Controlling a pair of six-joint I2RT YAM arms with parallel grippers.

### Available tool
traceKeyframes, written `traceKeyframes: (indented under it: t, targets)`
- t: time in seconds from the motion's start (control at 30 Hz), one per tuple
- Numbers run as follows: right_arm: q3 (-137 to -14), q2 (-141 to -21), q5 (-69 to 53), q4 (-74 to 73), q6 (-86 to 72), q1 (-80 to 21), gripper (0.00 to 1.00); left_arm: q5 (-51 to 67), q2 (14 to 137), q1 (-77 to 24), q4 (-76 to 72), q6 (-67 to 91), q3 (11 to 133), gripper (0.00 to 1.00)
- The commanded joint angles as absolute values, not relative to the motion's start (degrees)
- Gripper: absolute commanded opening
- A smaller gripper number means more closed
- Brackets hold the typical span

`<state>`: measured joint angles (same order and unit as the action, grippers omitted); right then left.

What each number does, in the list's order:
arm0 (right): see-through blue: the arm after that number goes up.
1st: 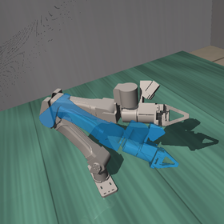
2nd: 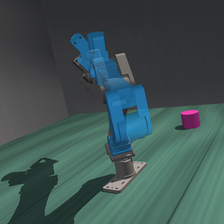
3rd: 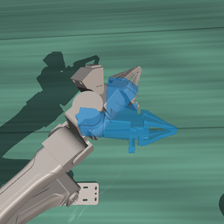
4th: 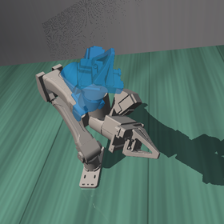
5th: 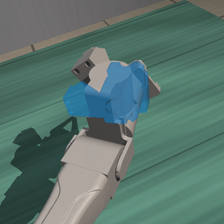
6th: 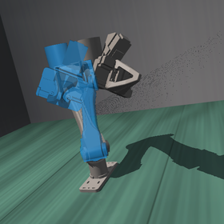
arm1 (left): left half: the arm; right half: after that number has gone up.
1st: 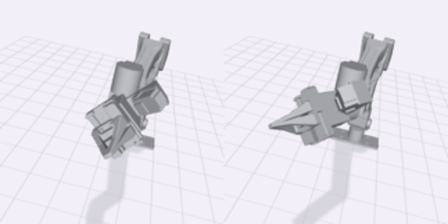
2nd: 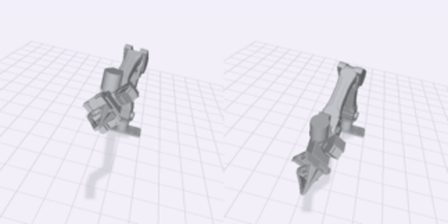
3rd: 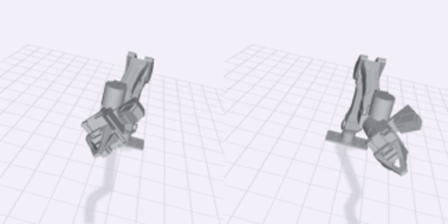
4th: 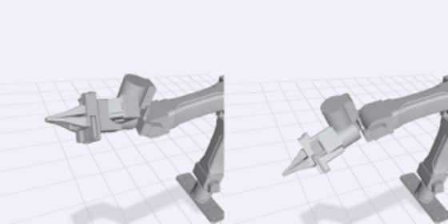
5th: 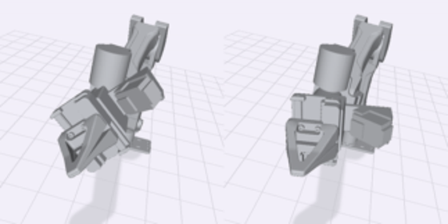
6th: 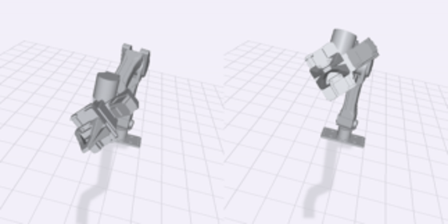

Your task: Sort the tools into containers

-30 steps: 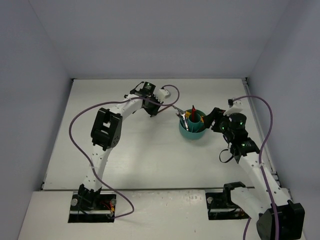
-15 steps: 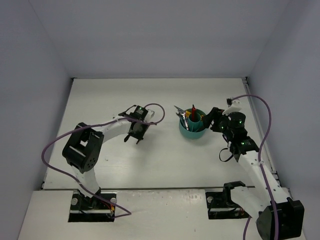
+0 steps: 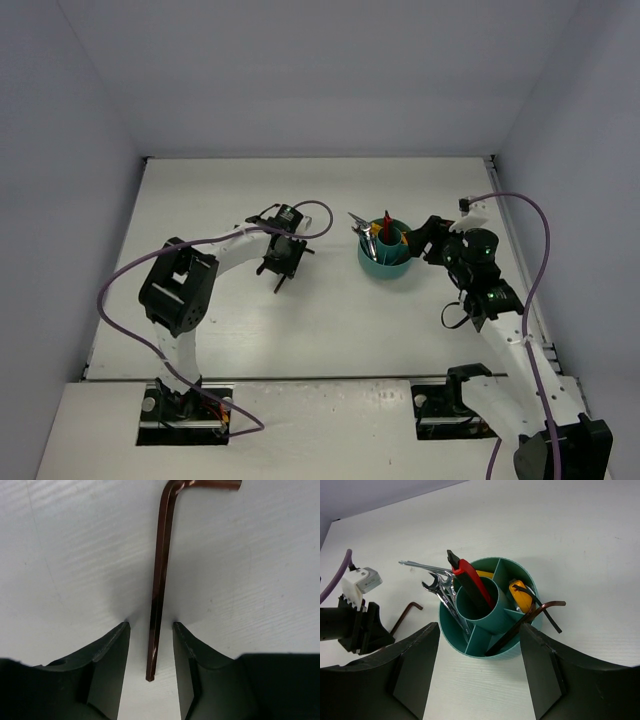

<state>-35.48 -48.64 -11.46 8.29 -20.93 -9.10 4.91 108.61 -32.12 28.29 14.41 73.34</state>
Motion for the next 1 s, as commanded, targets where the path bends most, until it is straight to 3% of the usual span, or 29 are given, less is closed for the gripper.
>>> traceKeyframes:
  t: [0.0,0.07,0.13,0.17,0.3,0.47,0.63,0.97]
  targets:
    - [-36.1,-47.5,-12.6,11.3,-20.7,-9.6,0.62,6.0,113.2,-31.6,29.9,14.3,75.6,0.35]
    - [-36.1,-47.9,-12.8,11.3,-21.1,-9.5,0.62,6.2,114.3,-31.4,30.2,14.1,76.7,0.28]
    - [-36.2,-48.0,-13.1,11.3,-21.3,-9.6,0.62,6.5,115.0,-31.2,30.6,14.2,77.3,0.05]
    - [-36.4,-48.0,-13.3,11.3,-21.4,-9.6,0.62,6.5,114.9,-31.3,30.5,14.3,77.0,0.01]
    - [-37.2,-48.3,-14.3,11.3,-21.5,-9.6,0.62,5.8,112.1,-31.4,29.6,14.4,75.4,0.00]
    - [-39.4,-50.5,-18.7,11.4,-22.2,-10.8,0.64,5.4,100.2,-31.5,24.8,14.7,68.9,0.00]
    - [-43.7,-51.3,-17.4,11.5,-22.3,-17.1,0.70,8.1,85.4,-32.2,16.8,15.2,61.9,0.00]
    - [-49.8,-56.8,-16.6,15.0,-25.0,-26.3,0.69,10.6,68.7,-39.6,4.3,15.3,54.0,0.00]
